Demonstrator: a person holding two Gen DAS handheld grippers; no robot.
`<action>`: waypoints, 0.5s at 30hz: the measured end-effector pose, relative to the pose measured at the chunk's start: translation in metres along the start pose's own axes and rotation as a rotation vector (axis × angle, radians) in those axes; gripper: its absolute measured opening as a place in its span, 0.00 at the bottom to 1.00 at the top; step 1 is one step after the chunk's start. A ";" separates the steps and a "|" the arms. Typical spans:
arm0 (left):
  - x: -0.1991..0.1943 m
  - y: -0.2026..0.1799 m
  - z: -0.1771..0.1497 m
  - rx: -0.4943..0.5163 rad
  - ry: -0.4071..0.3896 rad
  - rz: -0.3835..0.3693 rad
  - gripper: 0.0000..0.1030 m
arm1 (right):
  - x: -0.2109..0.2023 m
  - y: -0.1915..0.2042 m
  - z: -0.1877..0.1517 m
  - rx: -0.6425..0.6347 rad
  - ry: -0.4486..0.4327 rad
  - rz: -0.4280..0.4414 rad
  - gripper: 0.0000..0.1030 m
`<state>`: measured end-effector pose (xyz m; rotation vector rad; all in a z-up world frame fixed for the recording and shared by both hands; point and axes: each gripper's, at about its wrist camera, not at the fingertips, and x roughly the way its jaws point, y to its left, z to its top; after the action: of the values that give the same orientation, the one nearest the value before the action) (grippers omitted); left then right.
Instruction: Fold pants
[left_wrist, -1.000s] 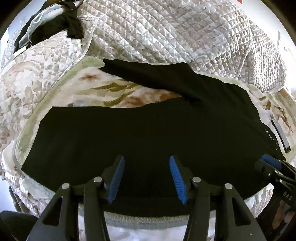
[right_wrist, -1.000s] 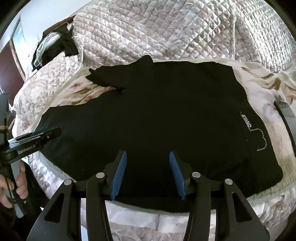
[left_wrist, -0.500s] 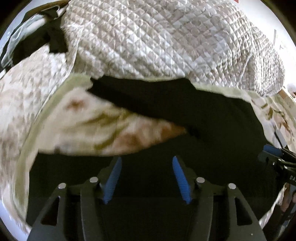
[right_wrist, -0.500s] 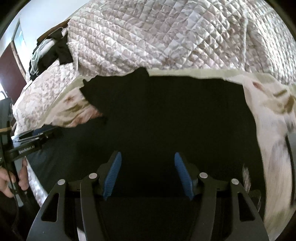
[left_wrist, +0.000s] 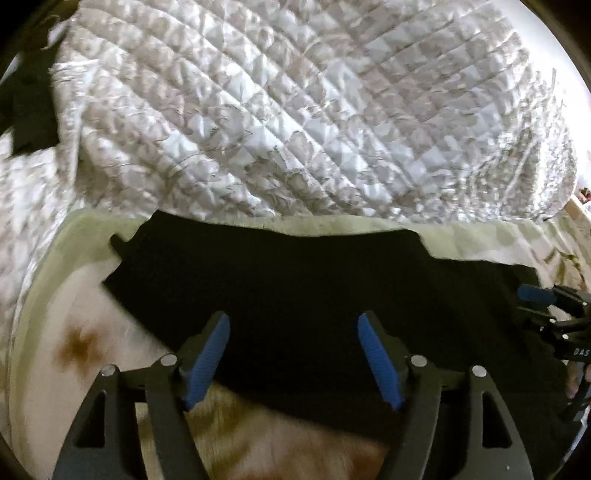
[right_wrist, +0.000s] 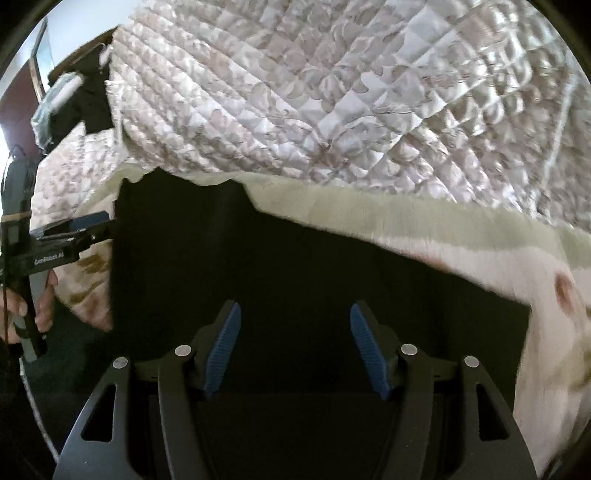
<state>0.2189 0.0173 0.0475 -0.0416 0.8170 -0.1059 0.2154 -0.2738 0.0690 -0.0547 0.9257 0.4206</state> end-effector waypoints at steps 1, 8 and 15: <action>0.010 0.001 0.005 0.001 0.008 -0.004 0.73 | 0.007 -0.003 0.005 -0.007 0.004 0.003 0.61; 0.069 0.004 0.022 0.022 0.058 0.012 0.73 | 0.063 -0.025 0.040 -0.080 0.051 -0.017 0.61; 0.079 -0.011 0.014 0.107 0.077 0.042 0.44 | 0.083 -0.022 0.039 -0.098 0.119 -0.023 0.35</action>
<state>0.2813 -0.0023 0.0007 0.0814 0.8873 -0.1119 0.2970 -0.2582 0.0243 -0.1815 1.0199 0.4450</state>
